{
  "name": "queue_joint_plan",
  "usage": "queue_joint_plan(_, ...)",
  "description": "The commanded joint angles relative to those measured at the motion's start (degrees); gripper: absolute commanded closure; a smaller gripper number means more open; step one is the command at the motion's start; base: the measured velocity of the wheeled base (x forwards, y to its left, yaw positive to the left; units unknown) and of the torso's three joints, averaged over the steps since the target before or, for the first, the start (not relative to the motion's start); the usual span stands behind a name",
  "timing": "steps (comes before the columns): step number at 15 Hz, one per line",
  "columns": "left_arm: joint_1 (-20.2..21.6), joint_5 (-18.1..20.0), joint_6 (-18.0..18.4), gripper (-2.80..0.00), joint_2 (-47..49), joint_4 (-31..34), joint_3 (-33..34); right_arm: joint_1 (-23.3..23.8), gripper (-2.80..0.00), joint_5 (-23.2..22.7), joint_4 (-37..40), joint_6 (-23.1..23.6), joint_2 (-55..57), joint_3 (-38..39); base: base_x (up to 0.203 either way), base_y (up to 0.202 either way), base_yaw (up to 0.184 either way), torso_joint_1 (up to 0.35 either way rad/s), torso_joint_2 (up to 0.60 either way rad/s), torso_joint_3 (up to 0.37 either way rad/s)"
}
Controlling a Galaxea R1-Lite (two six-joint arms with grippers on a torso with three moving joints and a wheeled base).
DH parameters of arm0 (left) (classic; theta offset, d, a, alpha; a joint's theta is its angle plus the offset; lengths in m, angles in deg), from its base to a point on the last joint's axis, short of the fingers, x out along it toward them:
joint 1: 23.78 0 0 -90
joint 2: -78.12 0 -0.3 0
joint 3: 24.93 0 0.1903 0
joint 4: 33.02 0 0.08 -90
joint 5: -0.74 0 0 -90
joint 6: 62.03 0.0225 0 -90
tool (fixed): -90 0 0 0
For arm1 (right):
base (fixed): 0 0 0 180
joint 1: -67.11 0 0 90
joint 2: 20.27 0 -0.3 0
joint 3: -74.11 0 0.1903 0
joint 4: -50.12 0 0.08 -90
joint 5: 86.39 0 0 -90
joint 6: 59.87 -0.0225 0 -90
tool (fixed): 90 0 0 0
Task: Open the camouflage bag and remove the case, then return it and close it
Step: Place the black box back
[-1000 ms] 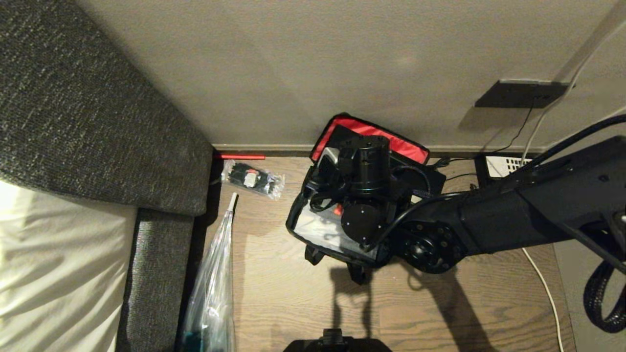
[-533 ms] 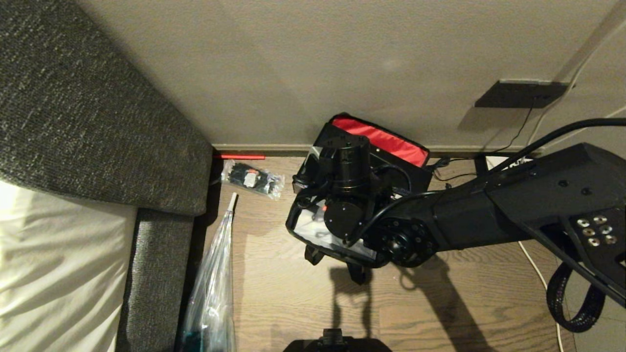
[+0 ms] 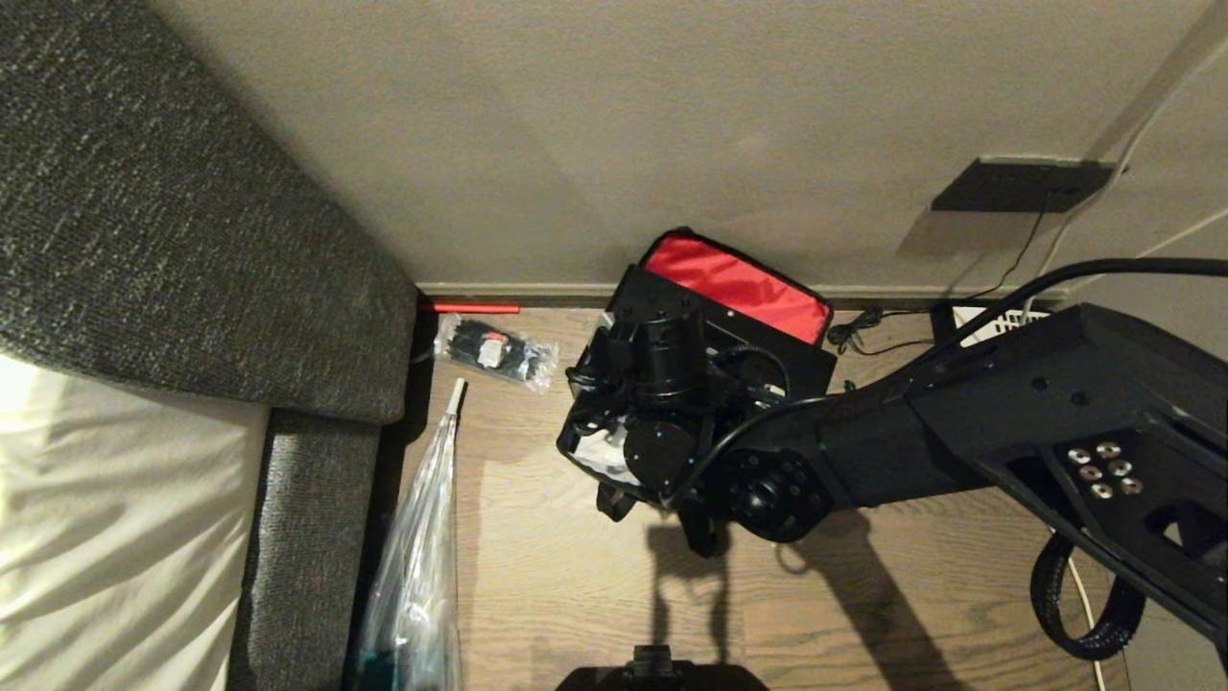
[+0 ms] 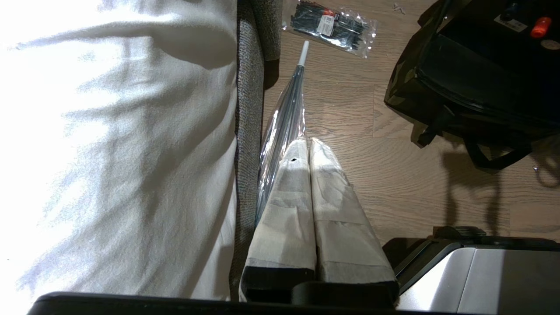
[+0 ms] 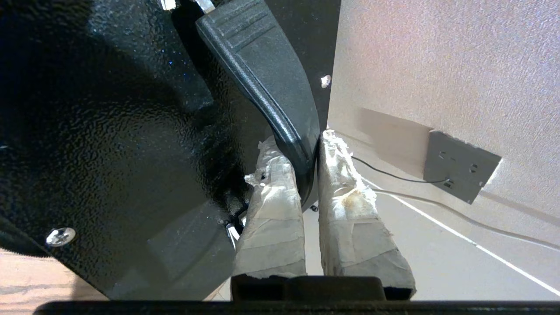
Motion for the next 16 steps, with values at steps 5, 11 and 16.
queue_joint_plan(5, 0.02, -0.01, -0.05, 0.00, 0.23, 0.00, -0.01, -1.46, 0.00, 0.74, 0.28, 0.26, -0.48, 0.81, 0.000, 0.000, 0.000, 0.000, 0.00, 0.000)
queue_joint_plan(11, 0.02, -0.01, 0.04, 0.00, 0.16, 0.00, -0.01, -2.50, 0.00, 1.78, 1.69, 0.01, -2.16, 3.00, 0.000, 0.000, 0.000, 0.000, 0.00, 0.000)
queue_joint_plan(16, 0.02, -0.01, 0.01, 0.00, 0.07, 0.00, -0.01, -3.99, 0.00, 3.02, 2.30, -1.58, -1.90, 3.71, 0.000, 0.000, 0.000, 0.000, 0.00, 0.000)
